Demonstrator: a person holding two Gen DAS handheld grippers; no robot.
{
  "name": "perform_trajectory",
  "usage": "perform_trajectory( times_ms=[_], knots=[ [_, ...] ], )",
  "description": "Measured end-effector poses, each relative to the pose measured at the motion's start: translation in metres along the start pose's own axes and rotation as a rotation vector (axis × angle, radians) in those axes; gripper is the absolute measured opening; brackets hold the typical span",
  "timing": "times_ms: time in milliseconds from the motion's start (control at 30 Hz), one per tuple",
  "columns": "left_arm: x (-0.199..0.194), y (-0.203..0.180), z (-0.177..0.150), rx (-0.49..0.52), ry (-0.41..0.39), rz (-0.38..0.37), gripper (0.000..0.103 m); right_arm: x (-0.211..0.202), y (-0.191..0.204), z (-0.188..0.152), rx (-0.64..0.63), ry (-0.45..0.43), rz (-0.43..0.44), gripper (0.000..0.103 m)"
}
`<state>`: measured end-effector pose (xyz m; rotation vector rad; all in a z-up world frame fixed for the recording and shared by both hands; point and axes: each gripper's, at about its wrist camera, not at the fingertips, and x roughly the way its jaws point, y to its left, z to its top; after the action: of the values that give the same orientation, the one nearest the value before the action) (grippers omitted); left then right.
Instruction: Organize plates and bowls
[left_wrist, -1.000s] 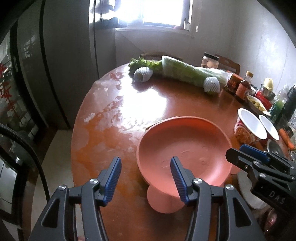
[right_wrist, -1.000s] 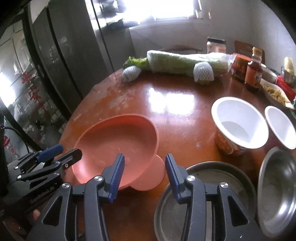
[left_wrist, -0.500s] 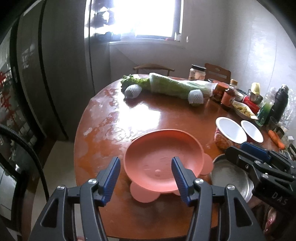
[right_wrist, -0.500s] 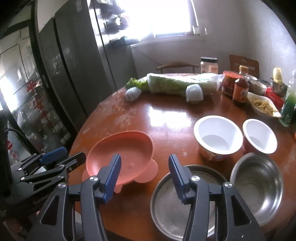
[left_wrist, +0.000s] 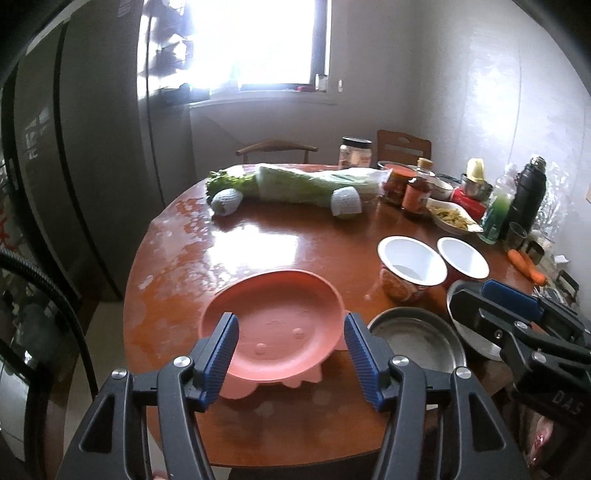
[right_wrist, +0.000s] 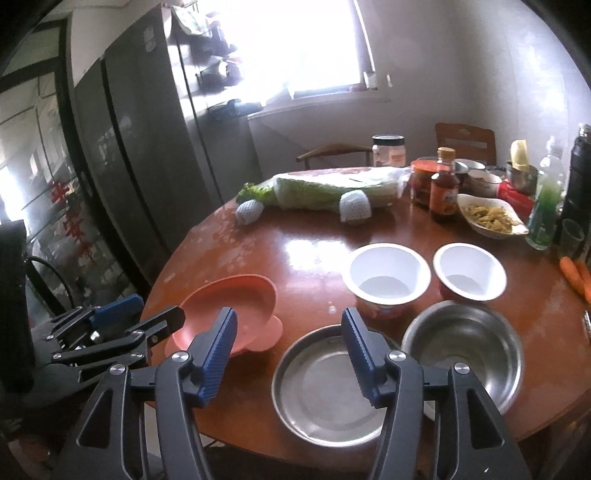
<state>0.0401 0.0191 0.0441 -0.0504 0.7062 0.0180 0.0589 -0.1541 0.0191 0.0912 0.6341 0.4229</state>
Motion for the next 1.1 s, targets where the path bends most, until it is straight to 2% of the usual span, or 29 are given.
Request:
perform_trajectory(
  times_ms=[567, 1100],
  knots=[
    [0.016, -0.032, -0.012, 0.055, 0.058, -0.07, 0.059, -0.032, -0.027, -0.023, 0.056, -0.015, -0.013, 0.062],
    [0.032, -0.033, -0.03, 0.056, 0.11, -0.085, 0.059, -0.029, -0.034, -0.052, 0.077, 0.04, -0.039, 0.062]
  ],
)
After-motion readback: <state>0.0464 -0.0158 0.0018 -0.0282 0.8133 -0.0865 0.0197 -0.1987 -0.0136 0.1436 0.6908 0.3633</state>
